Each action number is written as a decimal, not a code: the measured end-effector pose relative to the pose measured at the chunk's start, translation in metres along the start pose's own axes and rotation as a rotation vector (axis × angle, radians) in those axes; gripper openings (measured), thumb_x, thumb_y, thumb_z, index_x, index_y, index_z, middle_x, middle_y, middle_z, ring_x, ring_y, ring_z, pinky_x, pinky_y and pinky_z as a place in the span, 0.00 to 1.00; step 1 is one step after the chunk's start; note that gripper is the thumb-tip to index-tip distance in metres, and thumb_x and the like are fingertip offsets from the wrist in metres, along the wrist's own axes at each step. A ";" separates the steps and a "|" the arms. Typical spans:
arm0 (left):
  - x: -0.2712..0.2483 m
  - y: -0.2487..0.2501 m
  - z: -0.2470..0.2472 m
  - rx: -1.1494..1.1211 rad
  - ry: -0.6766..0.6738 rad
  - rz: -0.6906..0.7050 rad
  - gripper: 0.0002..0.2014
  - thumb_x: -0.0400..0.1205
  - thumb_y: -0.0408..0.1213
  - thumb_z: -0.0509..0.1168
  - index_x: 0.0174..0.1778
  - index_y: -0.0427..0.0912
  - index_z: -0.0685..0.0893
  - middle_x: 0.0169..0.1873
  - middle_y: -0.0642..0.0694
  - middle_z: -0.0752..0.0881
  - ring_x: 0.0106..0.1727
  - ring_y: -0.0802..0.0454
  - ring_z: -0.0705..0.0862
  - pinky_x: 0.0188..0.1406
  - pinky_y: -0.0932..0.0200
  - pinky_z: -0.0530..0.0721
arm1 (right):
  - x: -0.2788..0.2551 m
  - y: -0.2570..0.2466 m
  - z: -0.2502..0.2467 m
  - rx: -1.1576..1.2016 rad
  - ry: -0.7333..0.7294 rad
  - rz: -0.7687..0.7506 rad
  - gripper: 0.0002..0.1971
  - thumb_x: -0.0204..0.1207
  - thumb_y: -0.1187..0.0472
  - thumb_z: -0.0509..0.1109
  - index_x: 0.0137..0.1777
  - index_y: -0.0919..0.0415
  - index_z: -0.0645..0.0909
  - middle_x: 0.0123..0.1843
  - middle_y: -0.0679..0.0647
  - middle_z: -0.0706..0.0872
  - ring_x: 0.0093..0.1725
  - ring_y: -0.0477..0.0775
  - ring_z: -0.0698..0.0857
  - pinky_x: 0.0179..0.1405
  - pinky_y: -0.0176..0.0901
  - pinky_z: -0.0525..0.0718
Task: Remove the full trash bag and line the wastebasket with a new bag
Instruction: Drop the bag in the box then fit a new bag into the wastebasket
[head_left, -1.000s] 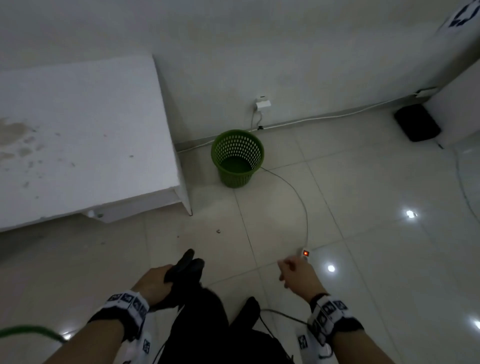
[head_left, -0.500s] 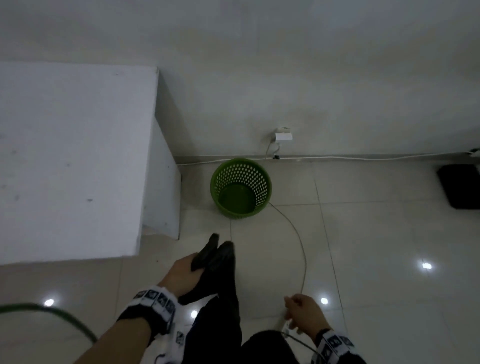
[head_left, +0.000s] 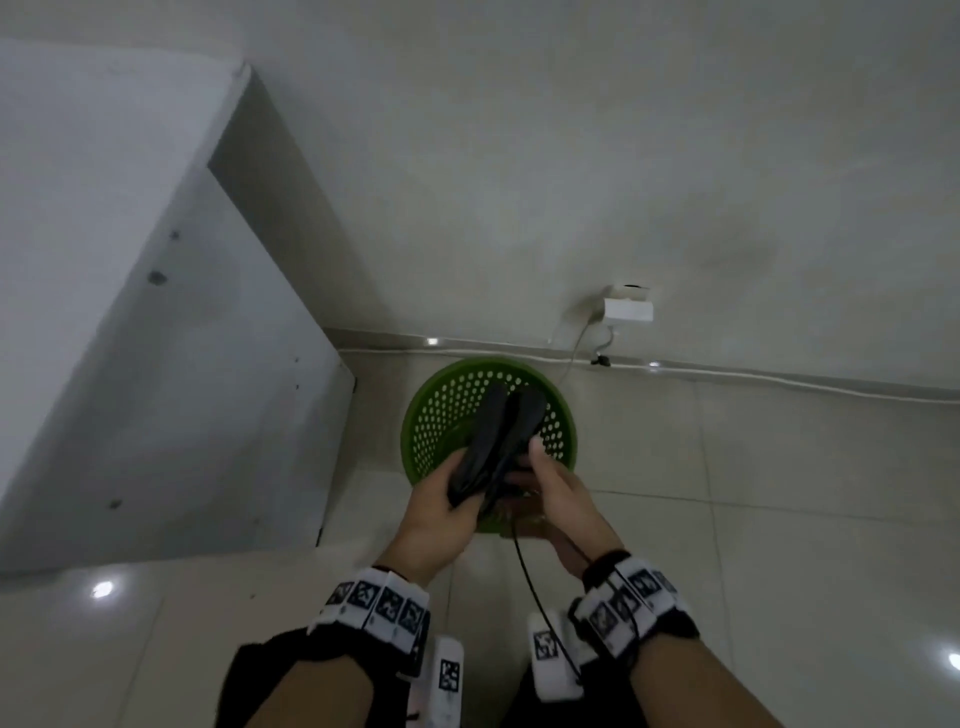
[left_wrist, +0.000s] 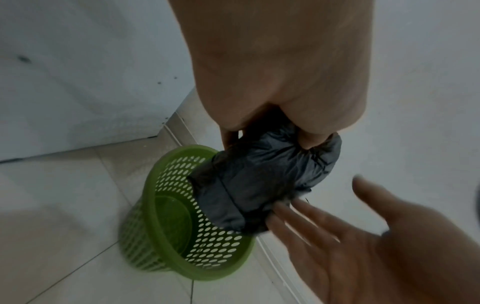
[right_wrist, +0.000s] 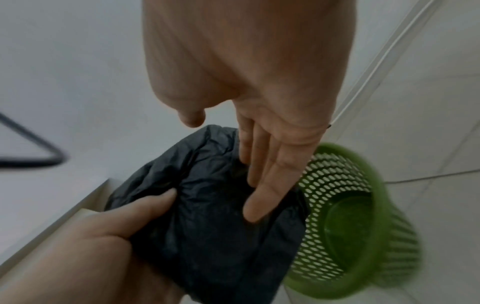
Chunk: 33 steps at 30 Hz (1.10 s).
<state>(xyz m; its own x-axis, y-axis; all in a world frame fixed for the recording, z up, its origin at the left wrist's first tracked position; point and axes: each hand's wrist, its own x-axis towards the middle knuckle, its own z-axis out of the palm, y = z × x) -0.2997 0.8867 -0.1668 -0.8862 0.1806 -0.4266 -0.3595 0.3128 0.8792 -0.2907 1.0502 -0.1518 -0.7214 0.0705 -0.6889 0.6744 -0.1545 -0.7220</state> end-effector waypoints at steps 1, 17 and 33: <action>0.014 -0.010 0.007 -0.004 -0.018 0.035 0.23 0.81 0.29 0.68 0.62 0.64 0.78 0.57 0.64 0.85 0.61 0.59 0.84 0.65 0.61 0.81 | 0.025 0.004 0.004 0.021 -0.028 -0.026 0.32 0.70 0.26 0.67 0.61 0.51 0.87 0.57 0.53 0.93 0.58 0.57 0.91 0.59 0.61 0.88; 0.114 -0.068 -0.007 -0.312 0.430 0.152 0.13 0.84 0.43 0.67 0.64 0.47 0.83 0.56 0.49 0.89 0.61 0.48 0.87 0.61 0.52 0.85 | 0.149 0.067 0.014 0.414 0.058 -0.301 0.15 0.85 0.65 0.65 0.69 0.58 0.80 0.62 0.59 0.89 0.61 0.61 0.89 0.59 0.57 0.88; 0.103 -0.020 -0.033 -0.478 0.203 0.323 0.13 0.83 0.33 0.63 0.57 0.51 0.90 0.56 0.47 0.91 0.62 0.47 0.88 0.63 0.49 0.83 | 0.132 -0.007 0.018 -0.533 -0.161 -0.731 0.08 0.77 0.59 0.75 0.54 0.49 0.86 0.51 0.42 0.90 0.51 0.31 0.86 0.55 0.42 0.84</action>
<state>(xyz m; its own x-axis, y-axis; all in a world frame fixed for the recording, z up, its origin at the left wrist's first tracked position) -0.3933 0.8686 -0.2211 -0.9934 0.0000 -0.1147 -0.1126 -0.1900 0.9753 -0.3937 1.0431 -0.2366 -0.9831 -0.1722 -0.0613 -0.0034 0.3526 -0.9358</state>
